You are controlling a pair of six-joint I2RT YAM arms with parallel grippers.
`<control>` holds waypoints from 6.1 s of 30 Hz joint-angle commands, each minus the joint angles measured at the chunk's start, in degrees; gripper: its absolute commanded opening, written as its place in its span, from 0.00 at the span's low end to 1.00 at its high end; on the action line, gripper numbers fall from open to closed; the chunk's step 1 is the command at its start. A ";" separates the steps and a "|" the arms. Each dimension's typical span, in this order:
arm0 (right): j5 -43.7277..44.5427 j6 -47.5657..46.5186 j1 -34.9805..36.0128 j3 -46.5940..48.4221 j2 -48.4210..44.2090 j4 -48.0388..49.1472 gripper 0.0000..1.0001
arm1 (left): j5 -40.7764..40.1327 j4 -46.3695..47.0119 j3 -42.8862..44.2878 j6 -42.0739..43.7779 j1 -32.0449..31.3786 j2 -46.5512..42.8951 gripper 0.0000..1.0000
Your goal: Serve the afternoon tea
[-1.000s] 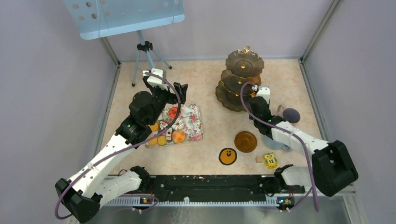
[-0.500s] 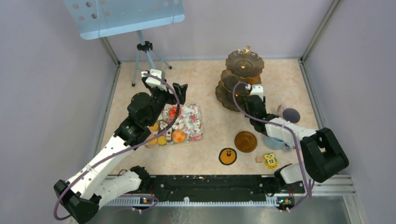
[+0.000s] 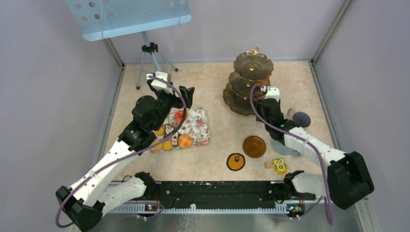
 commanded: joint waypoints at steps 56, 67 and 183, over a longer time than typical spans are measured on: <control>-22.44 1.05 28.77 12.01 18.36 11.73 0.88 | -11.77 5.01 -2.87 2.28 -0.12 -8.16 0.99; -31.63 -4.45 25.04 -4.36 19.80 31.94 0.89 | -9.06 4.48 -2.45 1.26 -0.13 -5.85 0.99; -0.30 8.11 24.98 32.17 24.22 -12.52 0.29 | -12.66 5.27 -3.04 1.83 0.86 -10.25 0.99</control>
